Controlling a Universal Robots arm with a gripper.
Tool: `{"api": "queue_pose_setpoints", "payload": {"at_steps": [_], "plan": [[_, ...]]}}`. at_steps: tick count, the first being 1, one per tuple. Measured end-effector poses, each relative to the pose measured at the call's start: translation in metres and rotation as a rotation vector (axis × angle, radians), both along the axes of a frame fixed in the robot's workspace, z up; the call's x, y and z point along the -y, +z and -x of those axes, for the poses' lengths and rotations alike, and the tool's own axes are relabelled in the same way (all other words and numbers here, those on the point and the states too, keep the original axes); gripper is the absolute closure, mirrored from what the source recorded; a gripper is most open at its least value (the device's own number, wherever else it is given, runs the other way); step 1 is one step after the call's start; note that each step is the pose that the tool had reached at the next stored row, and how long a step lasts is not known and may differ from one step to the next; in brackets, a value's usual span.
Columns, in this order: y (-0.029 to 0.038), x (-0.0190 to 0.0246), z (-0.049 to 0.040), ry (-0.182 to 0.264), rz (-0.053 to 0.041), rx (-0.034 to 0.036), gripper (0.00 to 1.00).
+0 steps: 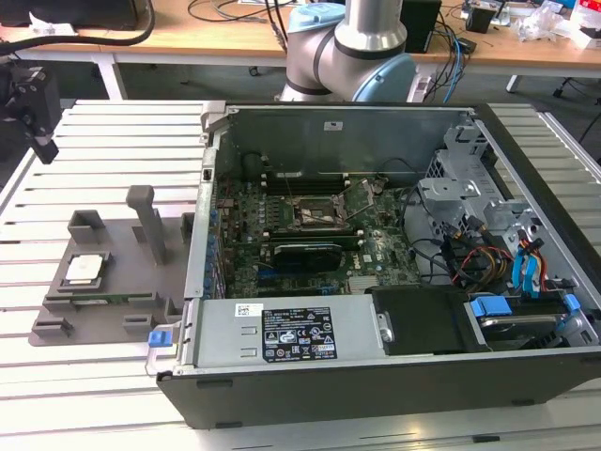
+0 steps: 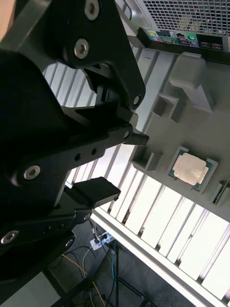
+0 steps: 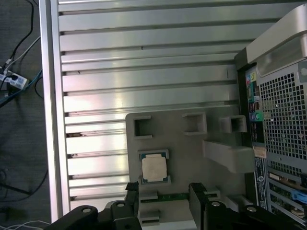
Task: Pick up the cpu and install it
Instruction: 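Pick up the cpu and move it towards the insertion slot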
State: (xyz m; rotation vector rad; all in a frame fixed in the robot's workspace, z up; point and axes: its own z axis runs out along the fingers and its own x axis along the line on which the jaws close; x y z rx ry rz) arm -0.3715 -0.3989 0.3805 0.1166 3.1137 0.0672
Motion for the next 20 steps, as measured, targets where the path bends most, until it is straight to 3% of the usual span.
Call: {"api": "queue_pose_setpoints", "payload": {"at_steps": [20], "plan": [[-0.0106, 0.0, 0.0, 0.0, 0.0, 0.0, 0.45]]}}
